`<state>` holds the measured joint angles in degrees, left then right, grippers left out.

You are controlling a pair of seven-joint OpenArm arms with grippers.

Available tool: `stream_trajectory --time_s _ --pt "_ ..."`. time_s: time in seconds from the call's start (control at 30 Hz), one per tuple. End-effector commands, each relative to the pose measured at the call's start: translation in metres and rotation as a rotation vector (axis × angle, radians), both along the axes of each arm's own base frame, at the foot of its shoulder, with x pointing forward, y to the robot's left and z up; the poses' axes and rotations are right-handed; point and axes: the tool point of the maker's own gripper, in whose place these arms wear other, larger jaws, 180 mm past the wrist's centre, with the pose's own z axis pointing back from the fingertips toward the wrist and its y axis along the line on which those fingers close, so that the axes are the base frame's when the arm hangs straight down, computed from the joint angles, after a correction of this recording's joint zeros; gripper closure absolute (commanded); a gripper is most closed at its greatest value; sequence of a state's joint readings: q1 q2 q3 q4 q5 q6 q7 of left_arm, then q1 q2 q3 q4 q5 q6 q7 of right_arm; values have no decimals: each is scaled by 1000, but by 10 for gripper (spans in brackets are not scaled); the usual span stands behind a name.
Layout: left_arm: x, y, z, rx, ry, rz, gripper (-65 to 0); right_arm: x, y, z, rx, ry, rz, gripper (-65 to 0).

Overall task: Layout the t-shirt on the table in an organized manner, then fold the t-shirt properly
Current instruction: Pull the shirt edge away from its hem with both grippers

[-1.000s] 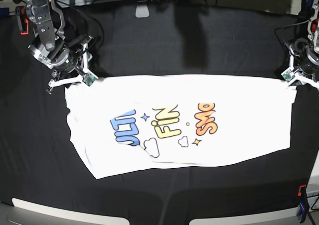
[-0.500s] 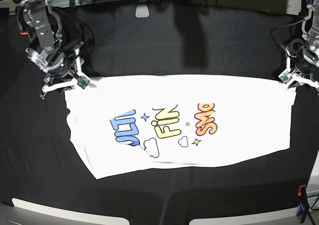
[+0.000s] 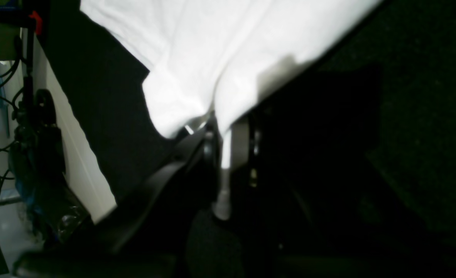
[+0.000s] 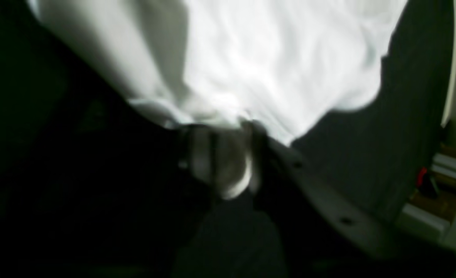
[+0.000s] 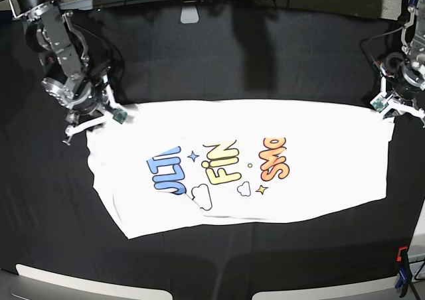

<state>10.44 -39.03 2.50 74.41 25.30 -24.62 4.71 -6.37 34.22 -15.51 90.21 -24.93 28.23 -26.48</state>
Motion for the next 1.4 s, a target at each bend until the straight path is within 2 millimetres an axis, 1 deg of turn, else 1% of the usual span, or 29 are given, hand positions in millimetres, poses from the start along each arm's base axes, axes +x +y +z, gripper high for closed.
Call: stream_trajectory --time_s 0.0,0.03,0.17,0.23,0.37,0.47,0.53,0.6,0.77,0.87,0.97,1.07,1.2,1.27,1.37 --pt "-2 7 0 23 24 -1 0 11 -4 12 -4 -45 -5 -34" --pt "-2 7 0 22 24 -1 0 12 -6 13 -6 -55 -13 0" --pt "-4 9 0 28 30 -1 0 11 -15 15 -31 -60 -47 0" --pt "-12 17 -2 56 53 2 0 5 -22 17 -47 -53 -48 0" --pt "-40 38 3 127 111 -32 0 -17 -43 30 -45 -39 -62 0" --pt "-62 40 8 117 152 -63 0 -37 -60 43 -28 -30 -95 0" --pt "-77 42 9 141 184 -94 0 -53 -70 49 -41 -23 -109 0" --pt "-90 42 10 157 213 -120 0 -68 -76 55 -52 -14 -119 0" --pt "-120 38 6 160 274 -163 0 -106 -82 69 -78 17 -118 0" --pt "-133 36 3 155 303 -170 0 -124 -84 76 -93 35 -114 0" --pt "-143 36 0 154 324 -172 0 -136 -84 78 -86 55 -123 0" --pt "-156 37 -3 158 354 -172 0 -148 -82 73 -76 92 -132 0" --pt "-175 36 -4 158 396 -193 0 -157 -79 67 -57 100 -164 0" --pt "-180 34 -3 159 405 -204 0 -159 -77 65 -44 101 -177 0" --pt "-178 36 0 189 408 -202 0 -158 -77 65 -42 99 -178 0"
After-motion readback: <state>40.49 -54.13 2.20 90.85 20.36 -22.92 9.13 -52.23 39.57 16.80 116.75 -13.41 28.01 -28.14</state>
